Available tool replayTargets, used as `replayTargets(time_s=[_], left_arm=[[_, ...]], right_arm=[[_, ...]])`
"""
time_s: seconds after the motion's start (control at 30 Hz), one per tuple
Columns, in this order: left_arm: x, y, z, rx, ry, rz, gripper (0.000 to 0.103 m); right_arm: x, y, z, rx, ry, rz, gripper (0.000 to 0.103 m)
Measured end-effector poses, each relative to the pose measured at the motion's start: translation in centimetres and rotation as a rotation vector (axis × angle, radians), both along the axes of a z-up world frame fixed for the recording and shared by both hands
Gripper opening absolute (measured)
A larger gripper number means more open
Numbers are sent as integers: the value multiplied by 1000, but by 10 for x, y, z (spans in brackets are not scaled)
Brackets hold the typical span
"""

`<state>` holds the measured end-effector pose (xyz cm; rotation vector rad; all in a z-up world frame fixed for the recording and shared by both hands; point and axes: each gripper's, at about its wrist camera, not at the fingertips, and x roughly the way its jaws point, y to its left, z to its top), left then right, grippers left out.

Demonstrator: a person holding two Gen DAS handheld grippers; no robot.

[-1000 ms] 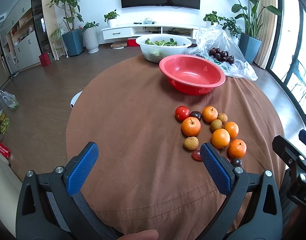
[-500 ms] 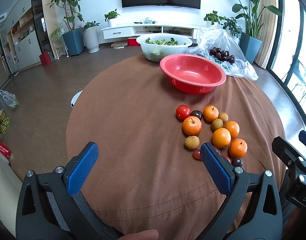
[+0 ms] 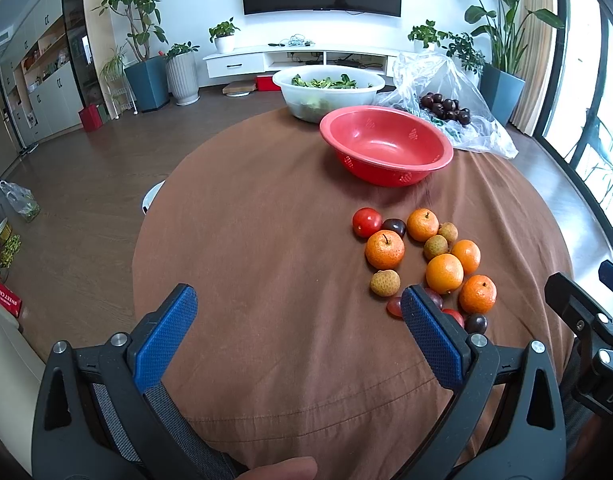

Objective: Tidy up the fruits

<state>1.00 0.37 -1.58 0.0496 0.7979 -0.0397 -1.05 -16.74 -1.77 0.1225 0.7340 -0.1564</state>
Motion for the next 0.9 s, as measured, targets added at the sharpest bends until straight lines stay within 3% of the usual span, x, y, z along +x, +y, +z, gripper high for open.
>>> replayTargets(time_s=[0.9], left_arm=[[-2,-1,-3,2,4,1,103]], right_arm=[[-1,1,-6,1,8,-1,103]])
